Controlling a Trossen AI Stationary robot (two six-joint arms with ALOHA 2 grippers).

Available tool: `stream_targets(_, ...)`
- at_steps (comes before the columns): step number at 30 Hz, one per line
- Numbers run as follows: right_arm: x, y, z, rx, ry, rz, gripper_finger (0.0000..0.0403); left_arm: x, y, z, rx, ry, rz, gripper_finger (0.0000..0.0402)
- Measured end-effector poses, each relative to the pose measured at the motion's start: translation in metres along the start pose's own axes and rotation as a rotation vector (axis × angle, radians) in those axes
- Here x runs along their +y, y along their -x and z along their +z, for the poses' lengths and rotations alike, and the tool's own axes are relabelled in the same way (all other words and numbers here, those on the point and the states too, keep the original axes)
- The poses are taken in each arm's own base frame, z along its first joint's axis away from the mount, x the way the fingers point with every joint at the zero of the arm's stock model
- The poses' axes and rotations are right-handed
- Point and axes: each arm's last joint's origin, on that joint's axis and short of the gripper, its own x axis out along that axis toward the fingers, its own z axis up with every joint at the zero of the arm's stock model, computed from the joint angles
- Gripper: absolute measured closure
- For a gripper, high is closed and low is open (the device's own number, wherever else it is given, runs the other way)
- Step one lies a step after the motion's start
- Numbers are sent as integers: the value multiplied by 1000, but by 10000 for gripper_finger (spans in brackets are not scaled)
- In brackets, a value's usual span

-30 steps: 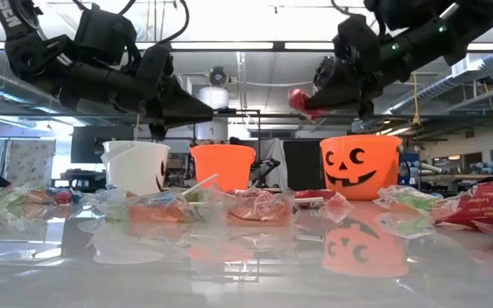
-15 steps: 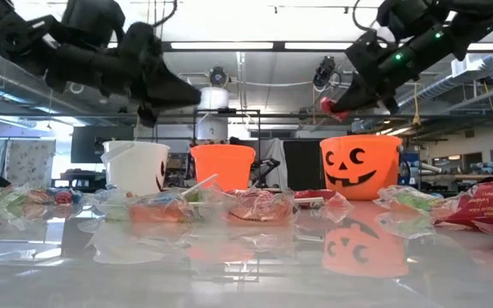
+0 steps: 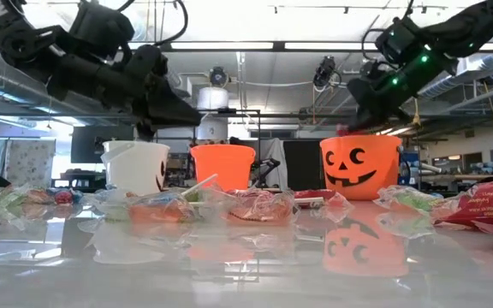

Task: Sort candy by brand, put in halloween buckets
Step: Put the red candy into the right orange bucket

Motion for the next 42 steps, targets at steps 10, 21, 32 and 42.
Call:
stream_targets(10,38,21,16,-39,136,372,223,-5,0,-1,-4,-38,-24,321)
stream_targets(21,126,18,-95,148,367,735,229,-8,0,-1,1,-43,-39,321)
stream_targets(32,151,-10,-144,175,525,682,231,-7,0,0,-20,-72,1,321)
stream_targets(42,152,-24,-162,230,544,659,276,-7,0,0,-20,-94,6,321)
